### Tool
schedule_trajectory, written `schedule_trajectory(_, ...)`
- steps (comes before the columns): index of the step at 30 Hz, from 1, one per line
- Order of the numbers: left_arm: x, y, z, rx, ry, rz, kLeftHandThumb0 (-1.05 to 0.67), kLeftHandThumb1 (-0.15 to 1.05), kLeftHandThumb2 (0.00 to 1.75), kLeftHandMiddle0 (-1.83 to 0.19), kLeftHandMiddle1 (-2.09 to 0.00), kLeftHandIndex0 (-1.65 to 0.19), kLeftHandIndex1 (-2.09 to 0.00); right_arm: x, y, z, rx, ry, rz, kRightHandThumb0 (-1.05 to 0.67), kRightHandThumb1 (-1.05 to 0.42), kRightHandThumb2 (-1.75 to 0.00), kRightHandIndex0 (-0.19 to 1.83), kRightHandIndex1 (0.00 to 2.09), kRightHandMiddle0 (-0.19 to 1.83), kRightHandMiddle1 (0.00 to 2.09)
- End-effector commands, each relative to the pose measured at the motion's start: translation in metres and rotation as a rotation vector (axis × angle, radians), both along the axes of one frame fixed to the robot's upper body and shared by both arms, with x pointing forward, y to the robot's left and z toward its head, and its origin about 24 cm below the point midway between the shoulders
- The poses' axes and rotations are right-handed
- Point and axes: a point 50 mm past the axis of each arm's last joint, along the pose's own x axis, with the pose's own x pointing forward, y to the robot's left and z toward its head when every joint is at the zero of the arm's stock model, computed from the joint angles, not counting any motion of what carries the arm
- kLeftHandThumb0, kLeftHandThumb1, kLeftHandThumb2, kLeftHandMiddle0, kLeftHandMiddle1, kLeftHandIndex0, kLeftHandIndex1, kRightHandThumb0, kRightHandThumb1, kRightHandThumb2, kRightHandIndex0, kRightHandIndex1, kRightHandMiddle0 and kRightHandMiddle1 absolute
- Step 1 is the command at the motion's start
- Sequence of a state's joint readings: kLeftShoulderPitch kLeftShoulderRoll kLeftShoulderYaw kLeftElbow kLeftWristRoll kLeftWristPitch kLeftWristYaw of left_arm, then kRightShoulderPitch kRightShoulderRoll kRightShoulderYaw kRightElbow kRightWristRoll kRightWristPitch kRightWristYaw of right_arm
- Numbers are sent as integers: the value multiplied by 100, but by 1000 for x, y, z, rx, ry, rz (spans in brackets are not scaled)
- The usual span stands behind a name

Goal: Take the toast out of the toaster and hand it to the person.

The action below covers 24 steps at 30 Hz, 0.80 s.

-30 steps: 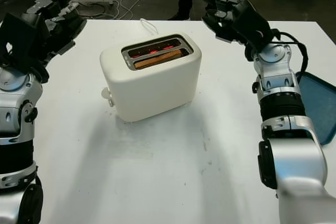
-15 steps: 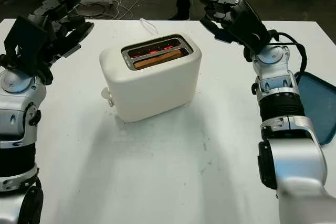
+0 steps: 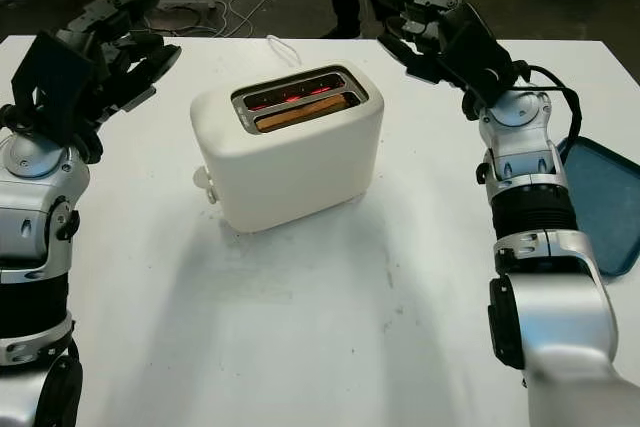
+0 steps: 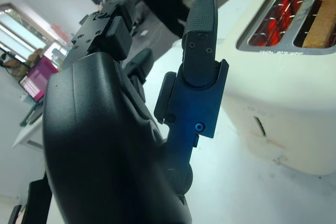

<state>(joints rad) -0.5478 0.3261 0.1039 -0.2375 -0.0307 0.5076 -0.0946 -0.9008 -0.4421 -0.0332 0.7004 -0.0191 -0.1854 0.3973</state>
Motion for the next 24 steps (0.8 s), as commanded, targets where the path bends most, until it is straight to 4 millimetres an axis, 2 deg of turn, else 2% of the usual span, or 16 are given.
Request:
schedule_trajectory(1,-2,3,0,21,-5,21,-59,92,14,0,-88,-31,-18,-1,-1,-2,17,14,-3,-65,-92,-34,35,0,38,0)
schedule_trajectory(12,-2,-1,1,23,-25,21,-60,92,15,0,-86,-28,-20,-5,-1,-3,18,14,1,-61,-92,-34,32,0,37,0)
schedule_trajectory(19,-4,-1,1,14,-25,22,-60,92,15,0,-85,-27,-22,-5,5,-3,38,-10,-1,-64,-92,-33,36,2,40,2)
schedule_trajectory(24,-5,0,1,15,-28,23,-60,92,15,0,-86,-28,-23,-6,10,-4,74,29,31,-66,-92,-33,31,0,37,0)
